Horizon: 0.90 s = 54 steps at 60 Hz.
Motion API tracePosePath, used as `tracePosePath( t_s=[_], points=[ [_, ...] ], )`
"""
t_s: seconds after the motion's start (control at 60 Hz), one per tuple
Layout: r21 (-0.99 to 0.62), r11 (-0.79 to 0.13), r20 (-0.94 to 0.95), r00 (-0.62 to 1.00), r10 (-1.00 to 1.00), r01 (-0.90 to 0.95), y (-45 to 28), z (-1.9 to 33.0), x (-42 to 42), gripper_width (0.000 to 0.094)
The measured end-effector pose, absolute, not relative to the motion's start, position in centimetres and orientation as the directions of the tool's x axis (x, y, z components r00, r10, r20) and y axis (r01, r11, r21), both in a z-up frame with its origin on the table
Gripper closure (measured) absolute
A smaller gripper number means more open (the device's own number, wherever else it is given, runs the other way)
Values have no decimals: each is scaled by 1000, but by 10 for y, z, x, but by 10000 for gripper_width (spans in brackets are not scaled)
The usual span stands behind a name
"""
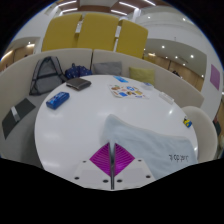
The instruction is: Fold towel
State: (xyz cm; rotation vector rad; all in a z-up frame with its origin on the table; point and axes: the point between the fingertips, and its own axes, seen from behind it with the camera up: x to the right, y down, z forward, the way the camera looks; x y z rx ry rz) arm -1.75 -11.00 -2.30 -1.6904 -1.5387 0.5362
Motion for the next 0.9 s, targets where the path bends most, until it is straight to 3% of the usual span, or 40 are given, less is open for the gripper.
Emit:
tracePosePath(
  t_s=[0.067,0.167,0.317,0.467,0.567,0.75,0.9],
  points=[
    [-752,62,200,137,970,656,-120,-24,-17,914],
    [-740,24,76,47,996,672,-162,-16,-11,917],
    [-775,-15,-8,13,1000,632,-185,32,-6,916],
    [-816,-69,-27,82,996,573,-132,91,2,915],
    [-831,-86,-7,145,989,550,-73,112,8,915],
    [-815,-80,91,263,961,573,41,94,31,916],
    [-779,-110,131,332,934,617,96,51,50,910]
  ],
)
